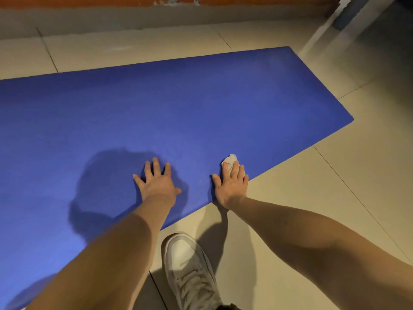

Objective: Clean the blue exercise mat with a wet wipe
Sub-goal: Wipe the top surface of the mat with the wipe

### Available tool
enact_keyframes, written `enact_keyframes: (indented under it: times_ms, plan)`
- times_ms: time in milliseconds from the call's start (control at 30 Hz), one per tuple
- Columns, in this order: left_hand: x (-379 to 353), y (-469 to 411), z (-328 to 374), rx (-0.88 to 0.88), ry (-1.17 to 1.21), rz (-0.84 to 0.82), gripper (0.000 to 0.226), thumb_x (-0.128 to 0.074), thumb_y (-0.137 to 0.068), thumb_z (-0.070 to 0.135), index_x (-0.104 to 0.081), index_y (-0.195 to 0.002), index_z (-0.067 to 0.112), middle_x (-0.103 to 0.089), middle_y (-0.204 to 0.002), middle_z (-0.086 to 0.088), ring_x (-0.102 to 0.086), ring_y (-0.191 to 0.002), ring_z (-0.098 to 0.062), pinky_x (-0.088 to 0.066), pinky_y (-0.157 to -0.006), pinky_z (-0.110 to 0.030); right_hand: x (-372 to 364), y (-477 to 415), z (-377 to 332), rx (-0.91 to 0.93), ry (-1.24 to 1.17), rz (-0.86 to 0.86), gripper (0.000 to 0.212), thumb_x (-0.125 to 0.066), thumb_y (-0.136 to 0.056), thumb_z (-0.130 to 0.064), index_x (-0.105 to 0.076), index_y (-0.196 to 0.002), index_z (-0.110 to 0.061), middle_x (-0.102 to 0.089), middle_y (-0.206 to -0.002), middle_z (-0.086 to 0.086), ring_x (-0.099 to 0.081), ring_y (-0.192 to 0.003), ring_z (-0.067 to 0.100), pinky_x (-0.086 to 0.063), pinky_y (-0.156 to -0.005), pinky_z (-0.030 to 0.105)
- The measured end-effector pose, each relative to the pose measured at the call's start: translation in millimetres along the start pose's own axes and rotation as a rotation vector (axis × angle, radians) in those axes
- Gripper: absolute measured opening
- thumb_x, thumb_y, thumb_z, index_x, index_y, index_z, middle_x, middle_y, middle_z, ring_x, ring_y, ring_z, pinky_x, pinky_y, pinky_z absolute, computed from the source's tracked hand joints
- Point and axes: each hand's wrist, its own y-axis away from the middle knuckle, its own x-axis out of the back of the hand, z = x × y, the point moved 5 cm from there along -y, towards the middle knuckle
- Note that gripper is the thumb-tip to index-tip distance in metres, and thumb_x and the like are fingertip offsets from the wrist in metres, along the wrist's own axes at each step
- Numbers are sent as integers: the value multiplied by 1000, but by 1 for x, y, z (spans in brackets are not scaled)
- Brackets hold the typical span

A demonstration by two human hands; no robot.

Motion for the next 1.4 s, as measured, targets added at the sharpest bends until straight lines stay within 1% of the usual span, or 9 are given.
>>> enact_keyframes:
  times_ms: [267, 433, 533, 633, 833, 1033, 1167, 1267, 1400]
  plan:
    - [-1, 0, 3, 16, -29, -27, 91, -50, -96, 61, 6, -160, 27, 20, -165, -7, 17, -151, -33, -6, -118, -65, -23, 40, -26, 227, 190, -37, 86, 19, -90, -55, 0, -161, -11, 18, -165, 22, 18, -151, 42, 7, -122, 57]
    - [-4, 1, 1, 6, -30, -10, 91, -49, -96, 62, 6, -160, 28, 21, -164, -8, 17, -151, -34, -5, -119, -65, -48, 99, -56, 595, 89, -7, 75, 5, -102, -56, -8, -161, -12, 8, -168, 14, 19, -152, 38, 9, -123, 53]
    - [-4, 1, 0, 4, -33, -5, 91, -48, -95, 63, 7, -159, 28, 22, -164, -8, 17, -151, -33, -3, -119, -65, -37, 93, -50, 536, 84, -41, 77, 8, -95, -64, 4, -162, -26, 18, -168, 1, 25, -152, 28, 11, -123, 50]
    - [-3, 0, 1, 1, -24, -17, 91, -49, -96, 62, 7, -159, 28, 23, -164, -7, 18, -151, -33, -3, -119, -65, -26, 61, -31, 396, 42, -31, 80, 0, -96, -66, 8, -161, -22, 23, -166, -3, 21, -153, 25, 9, -125, 47]
    - [-3, 1, 0, -8, -26, -12, 91, -49, -96, 61, 7, -159, 28, 22, -164, -8, 17, -151, -33, -3, -119, -64, -4, 4, -9, 37, 55, -70, 77, -8, -103, -60, 8, -161, -13, 18, -168, 8, 17, -154, 30, 8, -125, 46]
    - [-2, 1, 0, -6, -21, 4, 91, -49, -95, 64, 6, -159, 30, 21, -164, -6, 16, -152, -33, -4, -119, -63, -35, 83, -62, 486, 107, 59, 75, -15, -105, -49, 6, -158, 1, 13, -167, 18, 12, -154, 36, 0, -126, 49]
    - [-2, 1, -3, -17, -30, 46, 91, -48, -93, 67, 3, -159, 32, 17, -165, -6, 11, -152, -32, -6, -120, -61, -40, 77, -52, 556, 133, -33, 75, -4, -104, -56, 2, -161, -7, 14, -169, 8, 19, -154, 29, -2, -125, 49]
    - [0, -2, -5, -36, -49, 62, 91, -50, -90, 70, -3, -159, 33, 11, -166, -7, 5, -152, -32, -8, -121, -57, -23, 36, -41, 383, 128, -87, 85, 6, -93, -66, 5, -162, -16, 16, -168, 3, 18, -154, 31, -1, -124, 50]
    - [10, -9, -13, -96, -51, 156, 78, -51, -92, 65, -23, -157, 33, -5, -164, -7, -10, -148, -31, -8, -122, -52, 6, -22, -34, 82, 61, -102, 77, -11, -102, -63, 6, -162, -18, 15, -169, 6, 15, -154, 33, 5, -125, 49]
